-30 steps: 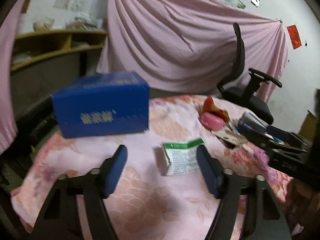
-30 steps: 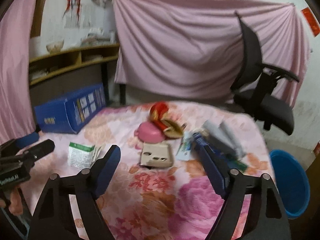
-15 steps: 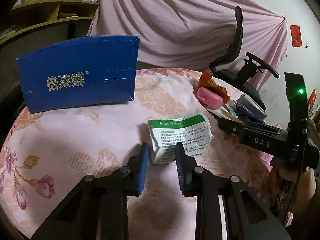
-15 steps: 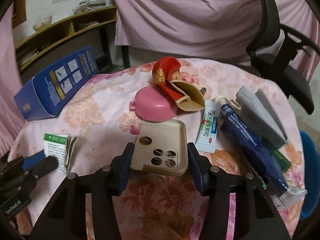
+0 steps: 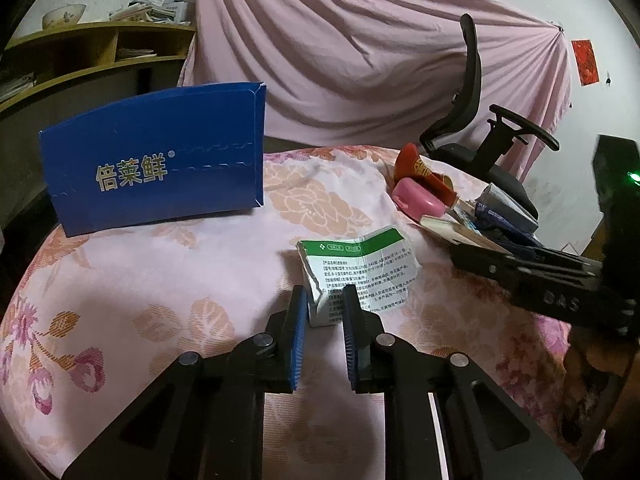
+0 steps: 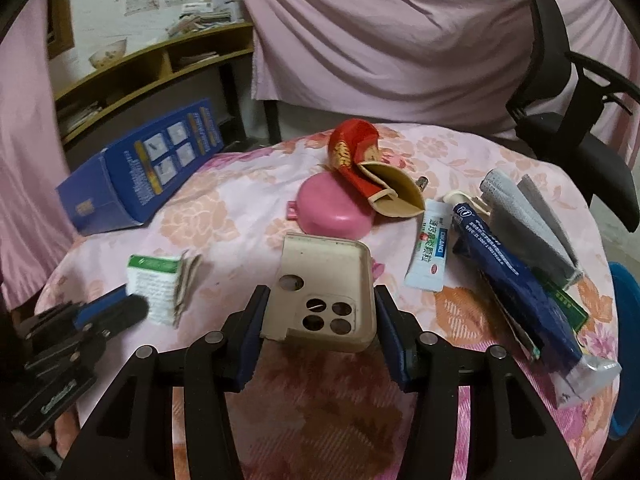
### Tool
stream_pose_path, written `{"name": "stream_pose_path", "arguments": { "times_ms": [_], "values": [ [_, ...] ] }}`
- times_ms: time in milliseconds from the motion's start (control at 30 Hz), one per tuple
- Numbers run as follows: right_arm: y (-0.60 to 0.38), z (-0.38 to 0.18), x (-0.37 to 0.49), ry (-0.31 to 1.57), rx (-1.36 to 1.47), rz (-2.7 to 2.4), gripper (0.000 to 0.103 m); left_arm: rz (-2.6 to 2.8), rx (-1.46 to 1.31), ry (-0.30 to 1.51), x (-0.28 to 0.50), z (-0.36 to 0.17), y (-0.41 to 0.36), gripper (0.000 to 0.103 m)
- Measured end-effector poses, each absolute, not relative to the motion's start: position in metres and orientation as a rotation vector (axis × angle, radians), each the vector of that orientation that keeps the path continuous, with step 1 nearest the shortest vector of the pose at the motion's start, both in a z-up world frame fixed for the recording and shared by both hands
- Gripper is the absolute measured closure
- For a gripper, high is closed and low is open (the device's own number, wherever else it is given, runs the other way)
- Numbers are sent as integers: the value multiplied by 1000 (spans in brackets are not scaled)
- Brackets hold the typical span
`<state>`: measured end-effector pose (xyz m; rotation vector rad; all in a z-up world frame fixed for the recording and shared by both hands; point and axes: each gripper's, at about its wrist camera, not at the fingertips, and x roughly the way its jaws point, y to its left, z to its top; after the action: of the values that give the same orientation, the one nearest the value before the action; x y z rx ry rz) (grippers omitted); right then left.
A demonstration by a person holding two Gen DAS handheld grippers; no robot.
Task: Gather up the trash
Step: 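Grasp the white-green leaflet with the left gripper while the right grasps the beige phone case, then carry leaflet and phone case over the blue basin and open both grippers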
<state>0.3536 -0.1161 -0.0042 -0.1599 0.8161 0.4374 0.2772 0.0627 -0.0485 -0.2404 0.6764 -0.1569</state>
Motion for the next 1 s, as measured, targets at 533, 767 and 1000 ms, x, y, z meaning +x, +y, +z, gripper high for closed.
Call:
{"name": "stream_pose_path", "arguments": {
  "times_ms": [533,767,1000],
  "values": [
    [-134,30,306,486,-109,451,54,-85,-195,552,258,-45,54,98],
    [-163,41,290,389,3,515,54,-35,-186,452,247,-24,33,100],
    [-203,55,278,309,53,478,54,-76,-184,344,252,13,-20,100]
  ]
}}
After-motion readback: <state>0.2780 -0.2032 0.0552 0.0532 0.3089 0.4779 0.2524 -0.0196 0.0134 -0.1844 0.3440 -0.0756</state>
